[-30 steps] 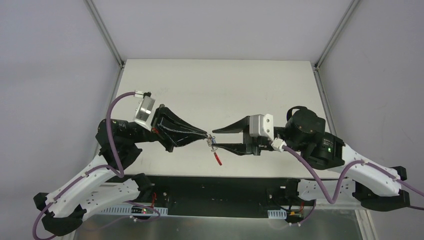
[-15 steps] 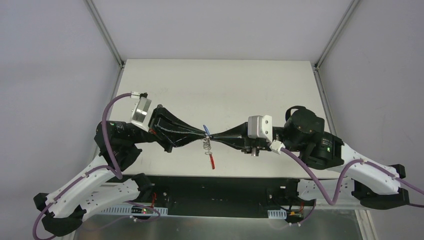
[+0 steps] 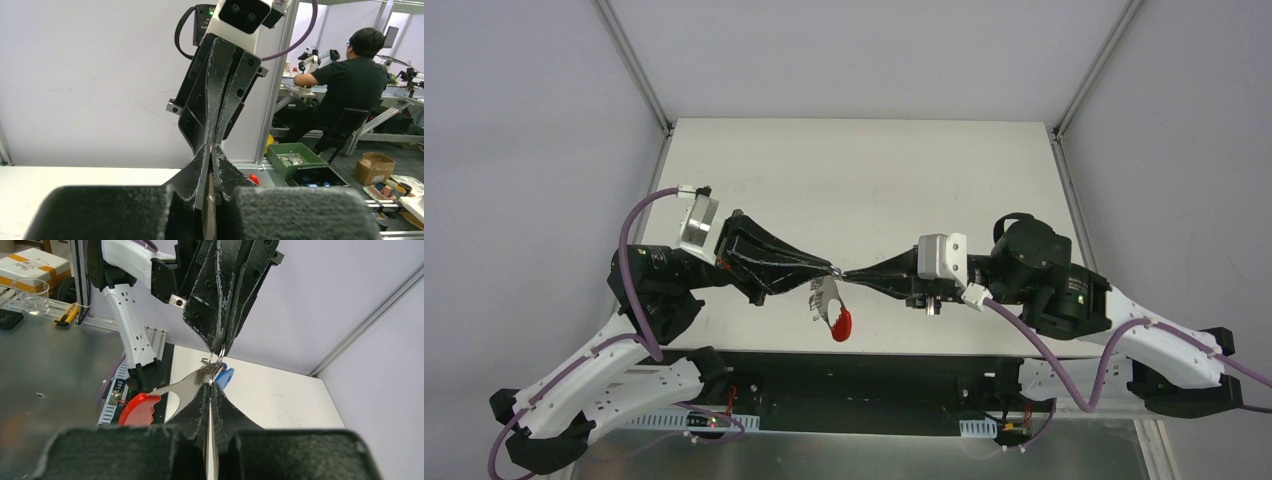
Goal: Put the keys on the keyring
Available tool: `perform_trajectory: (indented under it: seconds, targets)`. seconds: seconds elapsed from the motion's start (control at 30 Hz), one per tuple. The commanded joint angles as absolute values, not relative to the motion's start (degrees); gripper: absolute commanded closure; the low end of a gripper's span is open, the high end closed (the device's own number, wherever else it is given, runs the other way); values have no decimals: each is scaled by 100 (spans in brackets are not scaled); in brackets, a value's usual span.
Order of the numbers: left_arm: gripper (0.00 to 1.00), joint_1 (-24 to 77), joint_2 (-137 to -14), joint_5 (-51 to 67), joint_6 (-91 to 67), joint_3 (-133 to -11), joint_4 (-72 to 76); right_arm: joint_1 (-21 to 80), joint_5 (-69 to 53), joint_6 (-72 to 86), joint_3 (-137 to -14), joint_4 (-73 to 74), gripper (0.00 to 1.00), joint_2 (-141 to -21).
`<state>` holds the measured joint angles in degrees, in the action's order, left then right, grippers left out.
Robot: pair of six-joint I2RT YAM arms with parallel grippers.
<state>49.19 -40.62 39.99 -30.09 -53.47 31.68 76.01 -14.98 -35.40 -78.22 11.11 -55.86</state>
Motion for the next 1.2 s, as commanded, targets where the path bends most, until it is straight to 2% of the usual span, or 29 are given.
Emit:
perform_trajectory:
  seconds: [0.0,0.8,1.07,1.17]
  targets:
    - [100,4972,-3964,3728,-2997,-5390,3646,7668,-1478,-3683,-7951,1062,100,-5589]
    - [100,4973,-4007,3278,-2866,-5379,3456,8330,-404,-4668,-7685,616,100,-5838]
    - [100,4968,-4003,3287,-2845,-5380,3437,8358,-78,-4481,-7613,580,74,-5611]
    - [100,4975,-4006,3320,-2856,-5389,3437,8358,-35,-4337,-7634,533,71,-5534]
